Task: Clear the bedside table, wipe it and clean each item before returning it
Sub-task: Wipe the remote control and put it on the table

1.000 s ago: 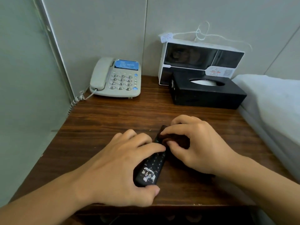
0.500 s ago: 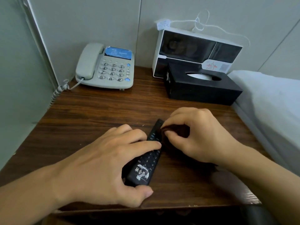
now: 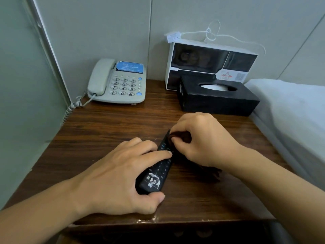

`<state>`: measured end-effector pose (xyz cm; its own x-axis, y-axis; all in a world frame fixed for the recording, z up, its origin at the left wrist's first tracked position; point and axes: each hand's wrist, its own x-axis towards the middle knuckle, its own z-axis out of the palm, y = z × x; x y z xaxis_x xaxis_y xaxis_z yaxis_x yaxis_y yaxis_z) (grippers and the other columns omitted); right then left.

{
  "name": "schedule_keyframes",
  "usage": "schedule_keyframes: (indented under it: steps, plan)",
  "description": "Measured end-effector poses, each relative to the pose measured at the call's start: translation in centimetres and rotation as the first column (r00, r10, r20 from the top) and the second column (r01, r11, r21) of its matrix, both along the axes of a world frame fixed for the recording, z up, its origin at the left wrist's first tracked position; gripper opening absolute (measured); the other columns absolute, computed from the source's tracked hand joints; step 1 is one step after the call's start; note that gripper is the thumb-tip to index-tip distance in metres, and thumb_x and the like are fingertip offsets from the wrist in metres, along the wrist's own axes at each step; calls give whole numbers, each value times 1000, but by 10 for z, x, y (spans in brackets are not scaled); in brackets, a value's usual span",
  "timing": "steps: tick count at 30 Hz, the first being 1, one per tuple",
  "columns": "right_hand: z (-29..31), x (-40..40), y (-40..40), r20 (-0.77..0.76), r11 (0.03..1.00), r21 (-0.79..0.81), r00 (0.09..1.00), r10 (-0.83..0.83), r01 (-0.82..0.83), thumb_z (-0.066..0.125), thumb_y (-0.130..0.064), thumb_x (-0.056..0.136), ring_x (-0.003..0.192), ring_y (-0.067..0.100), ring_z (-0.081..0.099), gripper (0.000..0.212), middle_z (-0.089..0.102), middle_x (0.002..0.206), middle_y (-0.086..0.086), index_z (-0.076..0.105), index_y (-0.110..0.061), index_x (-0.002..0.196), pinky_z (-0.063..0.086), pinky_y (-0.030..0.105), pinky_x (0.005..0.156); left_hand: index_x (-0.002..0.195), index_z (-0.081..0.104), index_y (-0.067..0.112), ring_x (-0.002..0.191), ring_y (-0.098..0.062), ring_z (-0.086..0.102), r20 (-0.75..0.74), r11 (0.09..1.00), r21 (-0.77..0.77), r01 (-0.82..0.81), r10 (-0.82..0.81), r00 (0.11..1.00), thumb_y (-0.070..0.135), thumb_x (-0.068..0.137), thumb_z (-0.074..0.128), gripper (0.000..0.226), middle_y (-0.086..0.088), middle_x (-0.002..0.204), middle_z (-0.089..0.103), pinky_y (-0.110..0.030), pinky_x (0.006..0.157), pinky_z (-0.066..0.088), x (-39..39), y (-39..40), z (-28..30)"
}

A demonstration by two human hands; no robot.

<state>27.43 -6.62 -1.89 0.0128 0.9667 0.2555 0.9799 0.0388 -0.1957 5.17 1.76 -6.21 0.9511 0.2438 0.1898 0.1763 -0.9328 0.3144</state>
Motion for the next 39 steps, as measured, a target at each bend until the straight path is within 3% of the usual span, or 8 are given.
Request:
schedule_keyframes:
  steps: [4,9,12,18,22,26,30,39]
  plan:
    - [0,3,1,-86,998,20,995,-50,52,68,-31,93,94,8,66,17,72,104,-12,80,-30,106,57,34,87,153,43,41,119,4,40,5,1000,-18,3,-3,1000,73,72,63,89,33,125,38,-14,106,28,0,-2,0]
    - [2,4,-5,-81,998,-63,997,5,-10,70,-30,93,92,6,65,18,70,103,-13,81,-29,108,58,29,82,153,41,42,117,4,40,-6,1000,-12,-2,2,1000,75,73,61,88,33,126,38,-20,103,35,1,-3,2]
    - [3,5,-1,-114,997,-32,991,-74,71,70,-31,94,96,6,66,21,71,108,-12,79,-28,112,59,31,86,155,40,41,118,3,40,-11,1000,-27,-6,5,1000,75,74,59,89,33,125,37,-18,106,32,2,-4,4]
    - [2,7,-4,-102,998,-65,994,-27,20,70,-32,94,94,4,65,20,70,105,-14,80,-30,110,58,29,84,153,41,41,116,3,39,-28,1000,-16,4,-4,1000,75,73,61,89,33,123,36,-15,106,27,0,-5,5]
    - [-2,2,3,-35,996,39,997,-74,75,69,-30,94,99,13,64,21,70,108,-9,79,-29,112,56,36,91,154,41,40,115,3,40,-37,1000,-13,-1,1,999,73,73,62,89,30,122,37,-11,104,25,1,-4,5]
    - [7,4,-5,39,994,-103,998,40,-36,67,-32,95,97,11,62,20,68,106,-10,78,-31,112,55,32,90,154,38,43,118,5,38,-49,1000,-22,12,-13,999,72,74,61,88,33,125,35,-14,104,30,0,-6,7]
    - [1,4,8,60,1000,23,998,-18,17,67,-31,95,96,16,60,20,70,106,-8,79,-30,110,56,38,88,154,40,40,117,5,38,-45,1000,-18,-5,5,999,72,74,61,88,32,124,37,-12,104,26,1,-6,6]
    - [6,23,-4,19,1000,-3,1000,-24,24,70,-31,94,98,11,57,21,64,107,-15,77,-33,114,47,26,89,156,34,45,119,6,36,-43,1000,-20,-4,3,999,75,74,62,91,33,125,34,-12,105,26,1,-5,4]
